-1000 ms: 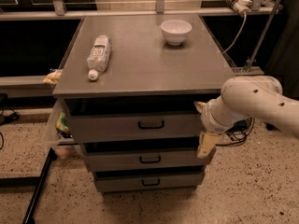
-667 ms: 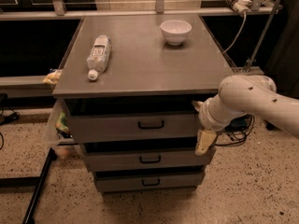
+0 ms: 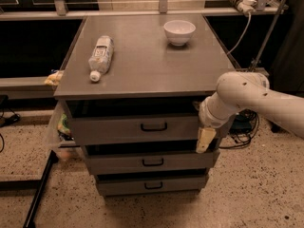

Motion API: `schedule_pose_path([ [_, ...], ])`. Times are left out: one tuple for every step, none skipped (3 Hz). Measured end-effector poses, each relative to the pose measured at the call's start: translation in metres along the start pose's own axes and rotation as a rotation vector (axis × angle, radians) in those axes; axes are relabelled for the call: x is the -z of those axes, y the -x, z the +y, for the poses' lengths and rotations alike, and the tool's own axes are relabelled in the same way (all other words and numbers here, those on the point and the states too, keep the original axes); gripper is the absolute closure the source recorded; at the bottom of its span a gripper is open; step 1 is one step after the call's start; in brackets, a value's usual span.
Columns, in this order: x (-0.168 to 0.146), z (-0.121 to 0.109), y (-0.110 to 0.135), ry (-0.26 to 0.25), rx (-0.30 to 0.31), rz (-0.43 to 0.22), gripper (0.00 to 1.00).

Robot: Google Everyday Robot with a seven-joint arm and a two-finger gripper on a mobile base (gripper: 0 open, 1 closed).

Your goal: Open top drawer

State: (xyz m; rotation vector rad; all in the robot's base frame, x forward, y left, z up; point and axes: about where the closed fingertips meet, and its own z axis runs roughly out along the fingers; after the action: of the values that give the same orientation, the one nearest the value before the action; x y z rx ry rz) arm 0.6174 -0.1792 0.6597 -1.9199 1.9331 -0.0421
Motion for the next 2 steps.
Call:
schedule_pose_path([
  [0.0012,0.0032,0.0018,0.024,0.005,0.006,0.0],
  [0.0059,0.0113,-0.001,0.088,-0.001,0.029,0.0],
])
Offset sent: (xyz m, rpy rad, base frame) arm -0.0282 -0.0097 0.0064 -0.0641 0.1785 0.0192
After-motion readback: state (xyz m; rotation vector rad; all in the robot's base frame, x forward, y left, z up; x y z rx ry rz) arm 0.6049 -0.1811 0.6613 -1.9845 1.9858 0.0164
